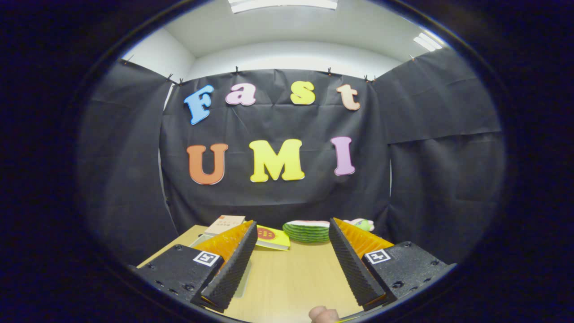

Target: Open the storage box then place both shoes into the box .Put the left shoe in first, then the right shoe, with the right side of both shoes facing outward in a uniform manner.

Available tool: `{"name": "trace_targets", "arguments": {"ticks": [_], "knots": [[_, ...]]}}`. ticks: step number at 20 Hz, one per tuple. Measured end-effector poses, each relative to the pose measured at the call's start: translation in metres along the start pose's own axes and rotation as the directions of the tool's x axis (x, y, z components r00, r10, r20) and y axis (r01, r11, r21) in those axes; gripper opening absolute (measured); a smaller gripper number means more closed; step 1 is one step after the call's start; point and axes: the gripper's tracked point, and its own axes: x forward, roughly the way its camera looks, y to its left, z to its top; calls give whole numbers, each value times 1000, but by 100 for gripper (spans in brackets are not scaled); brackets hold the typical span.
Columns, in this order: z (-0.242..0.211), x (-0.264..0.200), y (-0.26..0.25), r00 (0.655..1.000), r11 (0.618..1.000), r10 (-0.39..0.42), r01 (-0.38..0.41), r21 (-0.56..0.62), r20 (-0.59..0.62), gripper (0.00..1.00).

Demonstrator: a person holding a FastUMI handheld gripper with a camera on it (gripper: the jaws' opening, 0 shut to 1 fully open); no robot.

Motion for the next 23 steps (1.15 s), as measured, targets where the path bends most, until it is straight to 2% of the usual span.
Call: {"name": "trace_targets", "arguments": {"ticks": [7, 23], "knots": [[-23, -30, -29, 998, 997, -56, 56, -56, 1, 100], [-44, -81, -49, 998, 997, 30, -34, 74, 48, 100]]}}
